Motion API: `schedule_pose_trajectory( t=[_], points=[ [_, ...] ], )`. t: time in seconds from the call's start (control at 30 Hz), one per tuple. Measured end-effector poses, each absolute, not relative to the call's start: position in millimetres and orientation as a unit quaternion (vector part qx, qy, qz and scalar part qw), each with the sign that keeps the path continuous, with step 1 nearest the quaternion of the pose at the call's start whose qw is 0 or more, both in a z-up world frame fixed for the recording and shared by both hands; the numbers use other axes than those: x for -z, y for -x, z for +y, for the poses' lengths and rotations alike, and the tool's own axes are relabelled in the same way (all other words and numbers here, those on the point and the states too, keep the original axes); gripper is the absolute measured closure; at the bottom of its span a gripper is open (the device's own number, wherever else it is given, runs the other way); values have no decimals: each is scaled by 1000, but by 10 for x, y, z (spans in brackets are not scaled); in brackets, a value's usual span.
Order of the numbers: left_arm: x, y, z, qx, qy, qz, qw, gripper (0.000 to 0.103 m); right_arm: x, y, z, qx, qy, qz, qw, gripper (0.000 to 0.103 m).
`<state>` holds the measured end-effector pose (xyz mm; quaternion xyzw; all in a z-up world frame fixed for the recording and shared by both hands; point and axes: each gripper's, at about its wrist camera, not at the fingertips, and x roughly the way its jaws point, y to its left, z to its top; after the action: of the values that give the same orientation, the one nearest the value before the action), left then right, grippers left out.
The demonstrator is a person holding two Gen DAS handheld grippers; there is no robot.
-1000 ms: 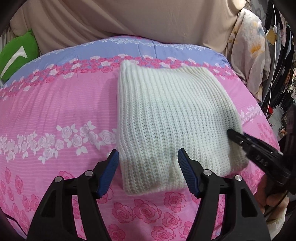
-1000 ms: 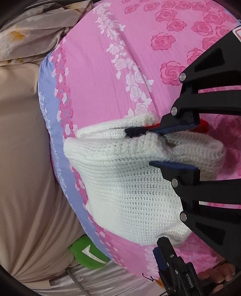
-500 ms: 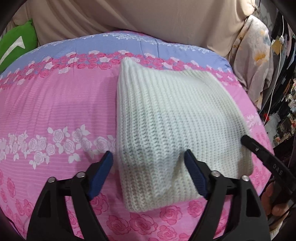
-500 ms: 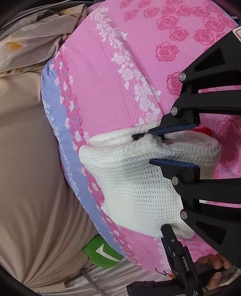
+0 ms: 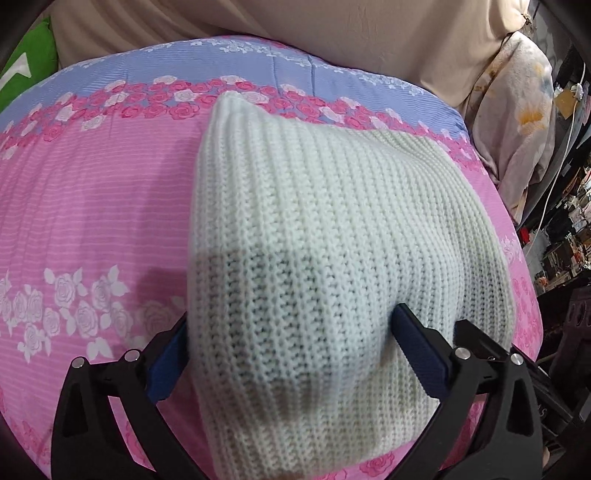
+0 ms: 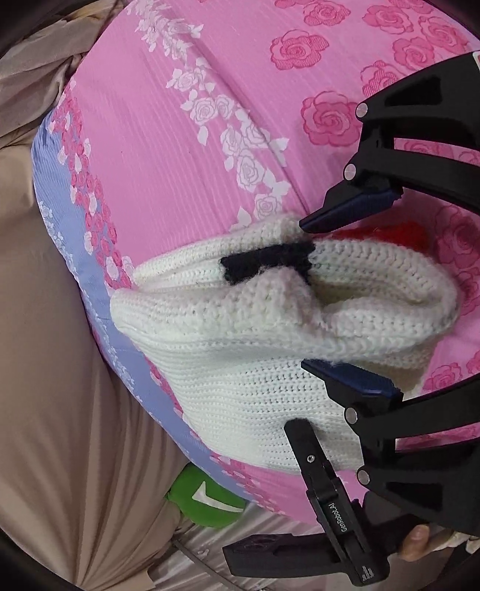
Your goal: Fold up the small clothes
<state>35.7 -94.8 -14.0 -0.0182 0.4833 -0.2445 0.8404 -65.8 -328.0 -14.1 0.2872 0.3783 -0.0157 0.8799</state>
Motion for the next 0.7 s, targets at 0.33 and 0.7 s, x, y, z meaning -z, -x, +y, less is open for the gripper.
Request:
schedule_pose_trajectory(
  t=[0.33,0.7],
  points=[
    [245,-476,-987,269,35,483,833,5,209,501,-3257,18,-283,377,882,16],
    [180,-515,-858,311,71,472,822,23,138,469,-3261,-14,-312,351,883,61]
  ],
)
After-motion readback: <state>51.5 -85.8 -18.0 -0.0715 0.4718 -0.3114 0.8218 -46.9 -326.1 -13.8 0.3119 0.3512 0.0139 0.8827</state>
